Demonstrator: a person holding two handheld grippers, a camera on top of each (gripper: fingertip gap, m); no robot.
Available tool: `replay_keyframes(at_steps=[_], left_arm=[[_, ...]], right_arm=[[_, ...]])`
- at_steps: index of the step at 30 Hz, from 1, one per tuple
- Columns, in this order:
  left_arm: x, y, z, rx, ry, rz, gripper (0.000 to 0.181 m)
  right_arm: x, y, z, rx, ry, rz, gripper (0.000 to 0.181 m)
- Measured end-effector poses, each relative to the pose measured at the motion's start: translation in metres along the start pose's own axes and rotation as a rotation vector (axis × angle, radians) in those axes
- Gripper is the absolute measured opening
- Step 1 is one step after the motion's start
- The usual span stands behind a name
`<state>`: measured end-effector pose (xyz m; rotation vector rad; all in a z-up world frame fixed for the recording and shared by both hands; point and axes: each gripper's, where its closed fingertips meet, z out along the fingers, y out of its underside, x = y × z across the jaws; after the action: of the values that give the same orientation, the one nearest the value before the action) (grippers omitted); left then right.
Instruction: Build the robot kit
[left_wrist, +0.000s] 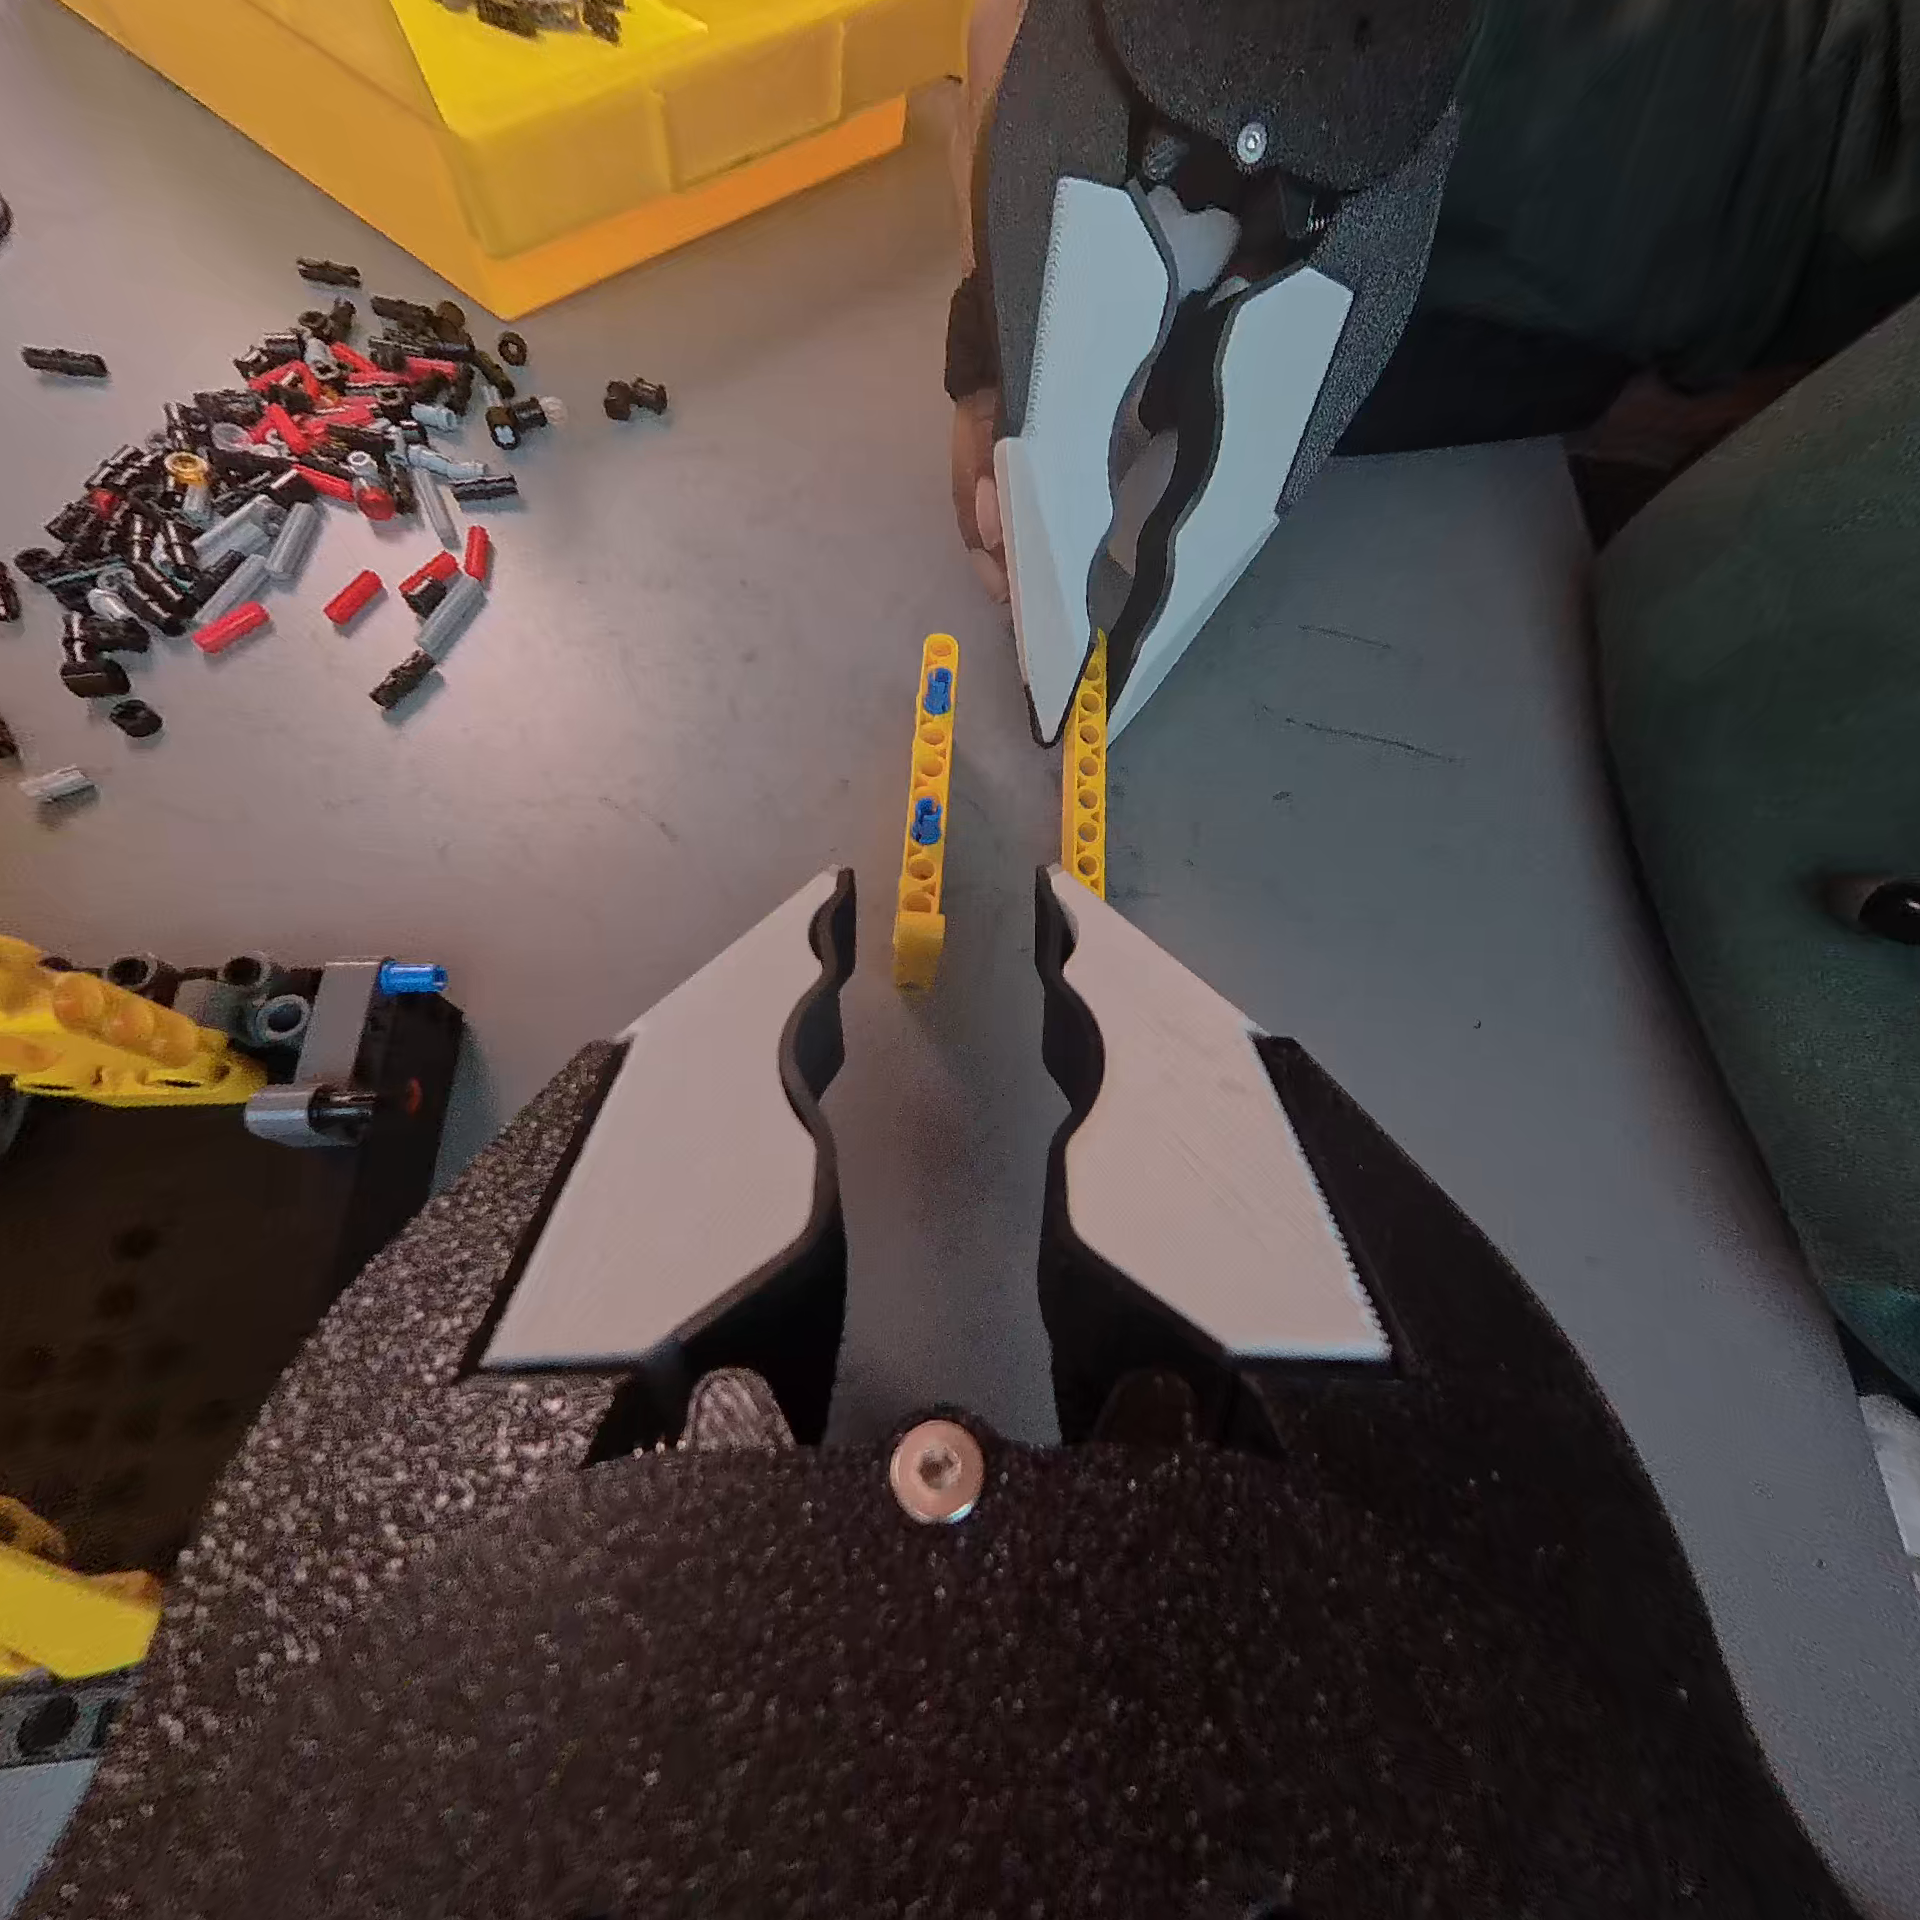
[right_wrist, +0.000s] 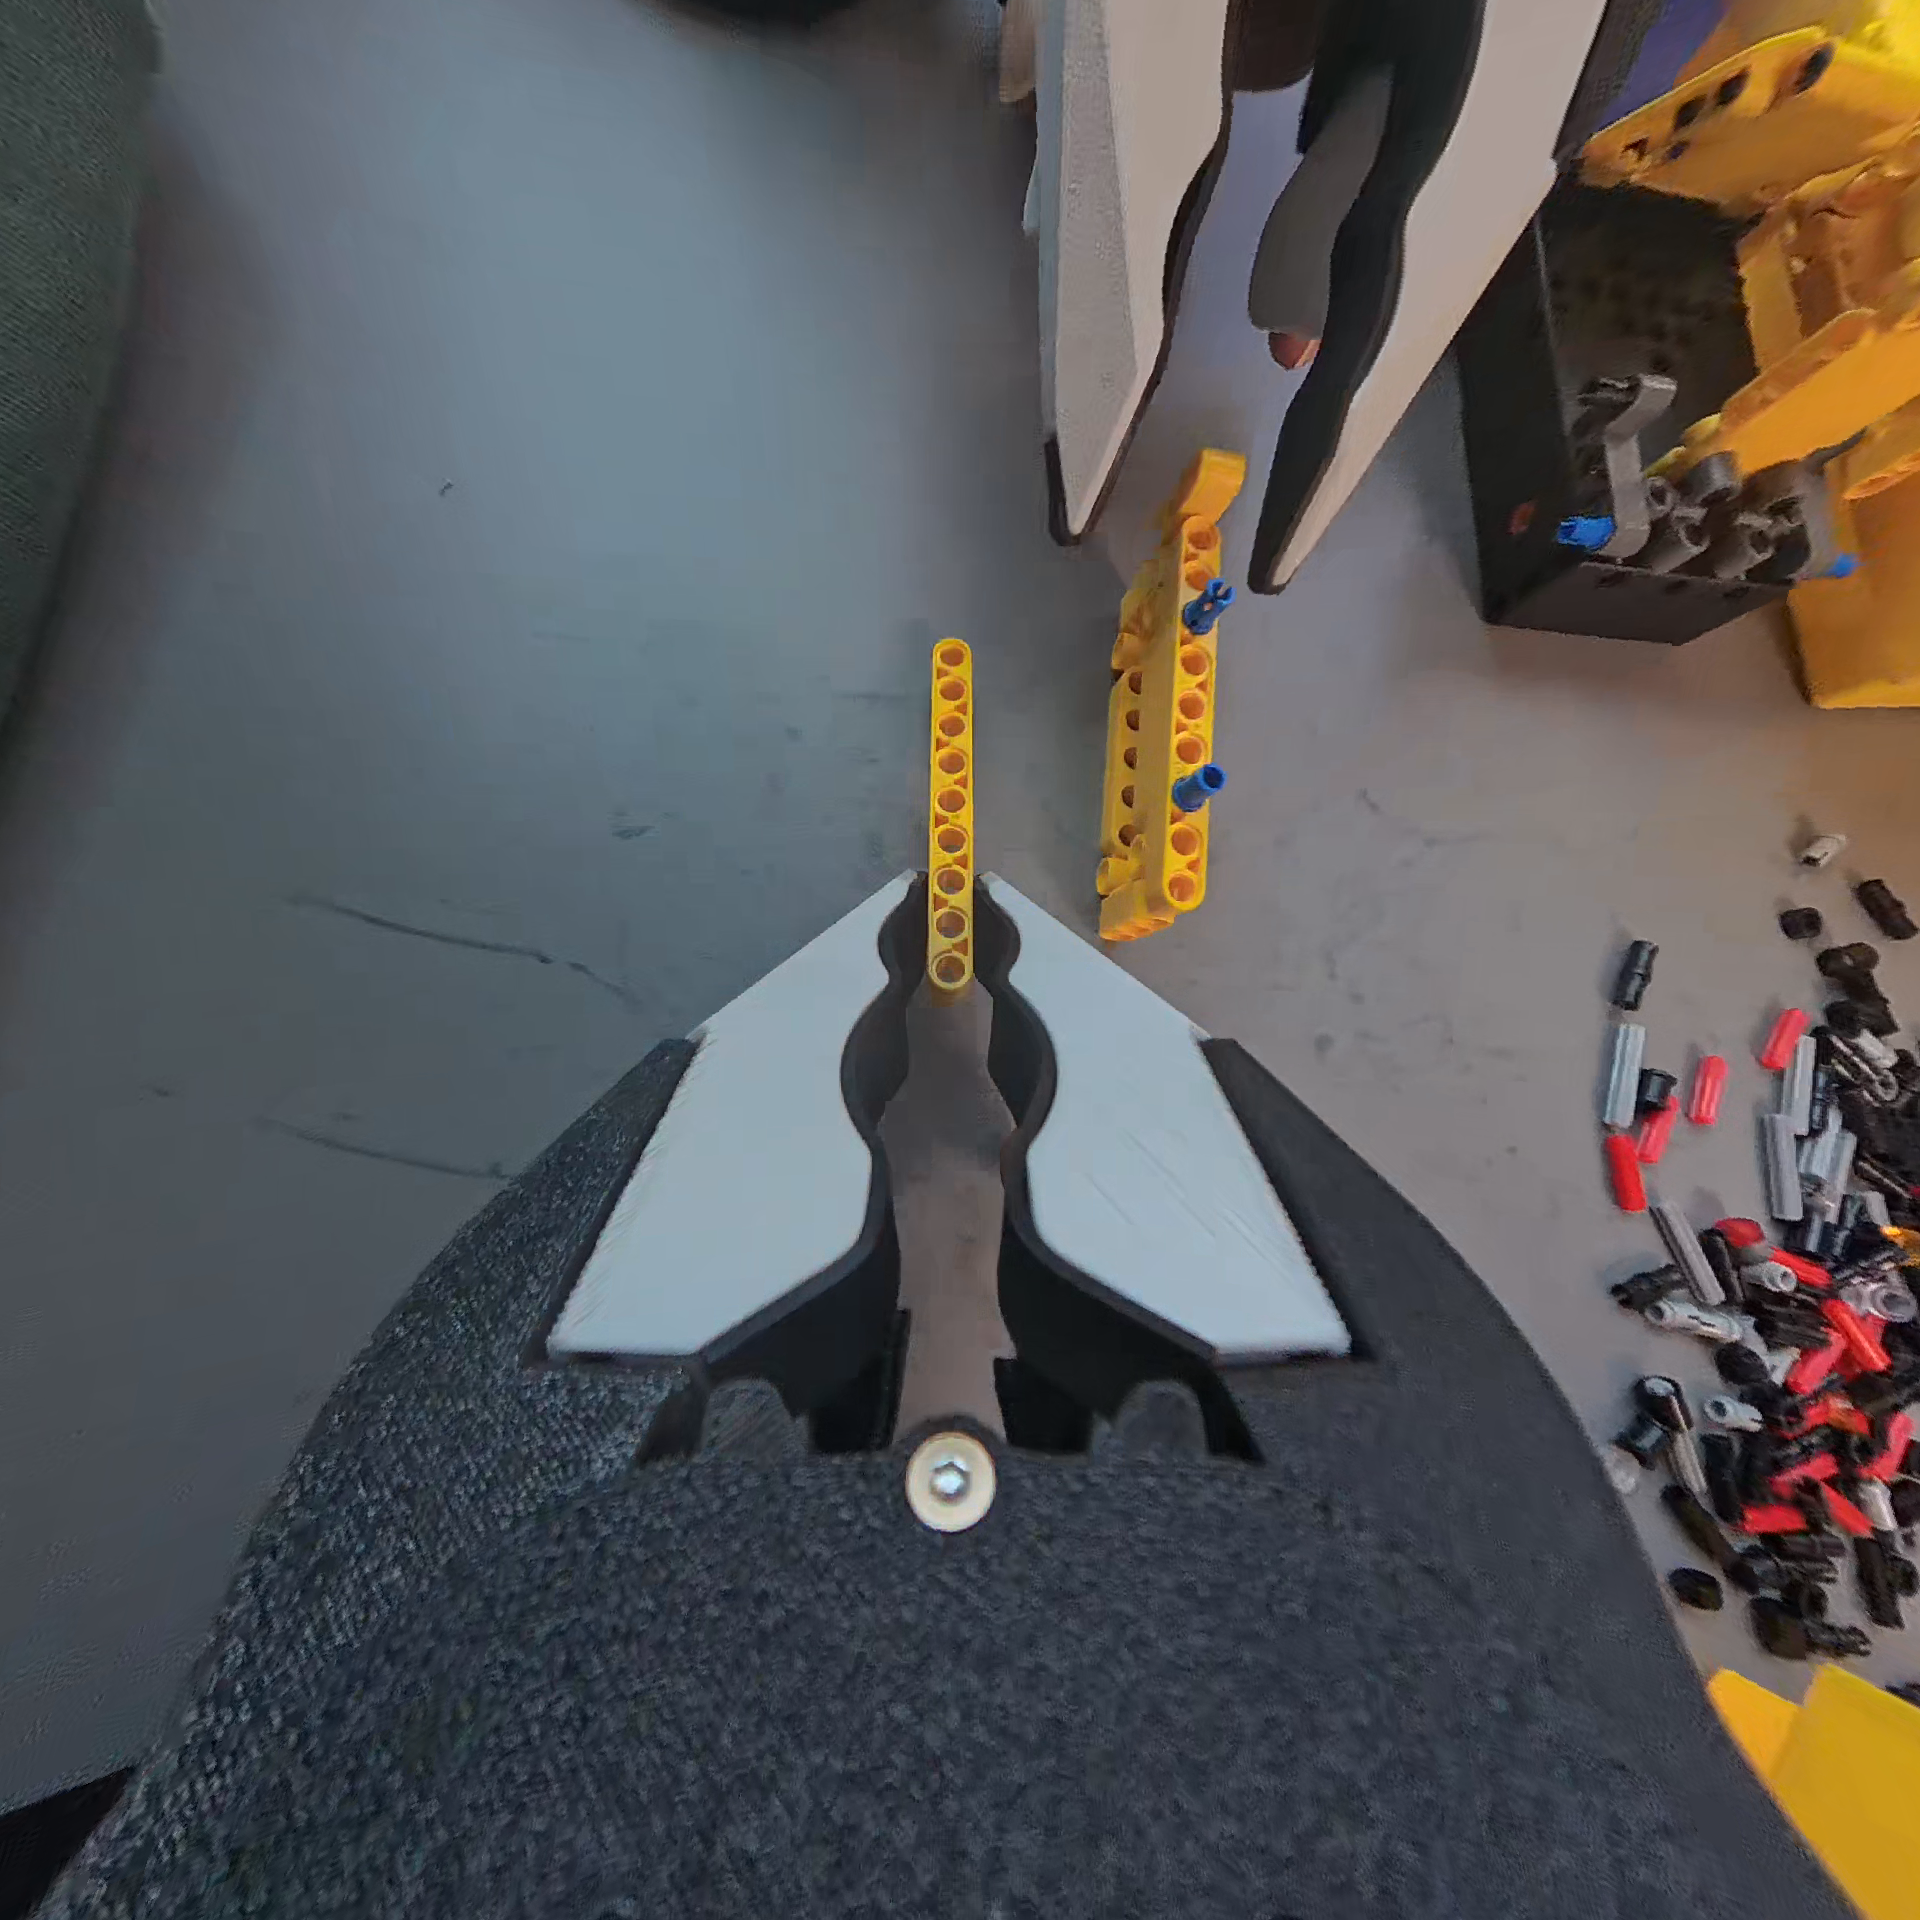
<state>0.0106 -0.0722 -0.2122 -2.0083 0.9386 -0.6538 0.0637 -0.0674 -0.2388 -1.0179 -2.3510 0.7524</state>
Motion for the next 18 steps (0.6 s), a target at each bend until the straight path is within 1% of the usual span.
replay_keyframes(at_steps=[3,5,9,11,12,15,18], left_arm=[[0.0,0.003,0.003,-0.025,-0.015,0.02,0.03],[-0.001,0.005,0.003,-0.036,-0.026,0.022,0.029],[-0.006,0.012,0.004,-0.08,-0.064,0.043,0.025],[-0.008,0.013,0.004,-0.089,-0.074,0.047,0.024],[-0.01,0.014,0.005,-0.094,-0.083,0.048,0.024],[-0.015,0.016,0.004,-0.109,-0.11,0.052,0.02],[-0.024,0.015,0.002,-0.104,-0.168,0.059,0.017]], right_arm=[[0.0,-0.001,0.0,0.005,0.001,-0.002,0.009],[-0.003,-0.001,-0.003,0.013,-0.025,0.009,0.019],[0.008,-0.007,-0.029,0.093,-0.018,0.084,0.019],[0.021,-0.007,-0.04,0.127,0.03,0.12,0.019],[0.026,-0.003,-0.042,0.122,0.054,0.133,0.019],[0.037,0.007,-0.034,0.081,0.112,0.145,0.025],[0.041,0.007,-0.02,0.057,0.143,0.138,0.028]])
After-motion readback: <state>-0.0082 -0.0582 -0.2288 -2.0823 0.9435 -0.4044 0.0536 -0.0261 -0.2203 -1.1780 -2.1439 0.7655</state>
